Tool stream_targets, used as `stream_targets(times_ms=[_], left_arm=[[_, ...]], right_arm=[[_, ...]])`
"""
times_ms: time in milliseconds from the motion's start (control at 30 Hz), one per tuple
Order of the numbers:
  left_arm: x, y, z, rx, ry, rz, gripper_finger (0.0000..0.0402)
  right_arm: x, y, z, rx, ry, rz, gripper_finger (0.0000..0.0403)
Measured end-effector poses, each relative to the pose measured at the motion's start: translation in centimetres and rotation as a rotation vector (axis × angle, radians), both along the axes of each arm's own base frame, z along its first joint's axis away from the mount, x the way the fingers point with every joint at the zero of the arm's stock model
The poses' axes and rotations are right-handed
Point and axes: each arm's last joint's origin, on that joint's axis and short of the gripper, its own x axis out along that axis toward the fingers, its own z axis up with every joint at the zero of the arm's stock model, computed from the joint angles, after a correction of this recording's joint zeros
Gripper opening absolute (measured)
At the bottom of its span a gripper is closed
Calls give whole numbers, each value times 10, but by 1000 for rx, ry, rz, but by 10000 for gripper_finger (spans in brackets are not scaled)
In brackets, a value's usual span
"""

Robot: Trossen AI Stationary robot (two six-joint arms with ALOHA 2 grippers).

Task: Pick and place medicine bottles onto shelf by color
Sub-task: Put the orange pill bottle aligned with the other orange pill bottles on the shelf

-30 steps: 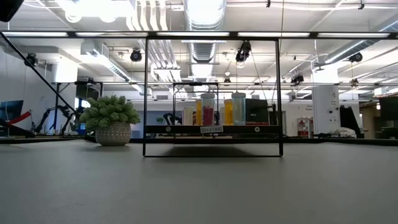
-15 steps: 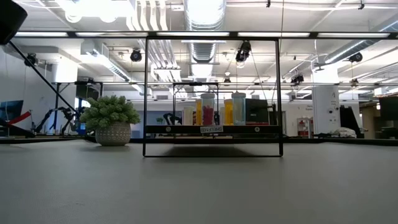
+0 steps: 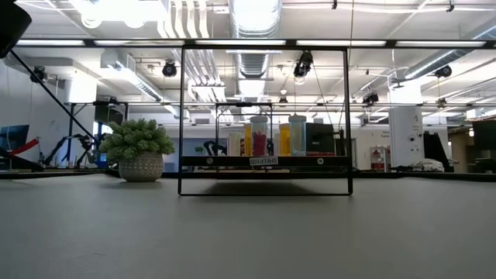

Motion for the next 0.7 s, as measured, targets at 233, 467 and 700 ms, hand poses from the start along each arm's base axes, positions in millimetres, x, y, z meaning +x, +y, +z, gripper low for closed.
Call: stream_targets(times_ms=[233,467,700], left_arm=[[5,-1,1,-32,-32,18,199],[19,11,2,-39,-49,81,201],[40,27,14,-30,-100,120,202]], right_arm=[[0,0,0,1,0,1,203],[0,0,0,1,-1,0,203],[0,0,0,1,-1,1,203]])
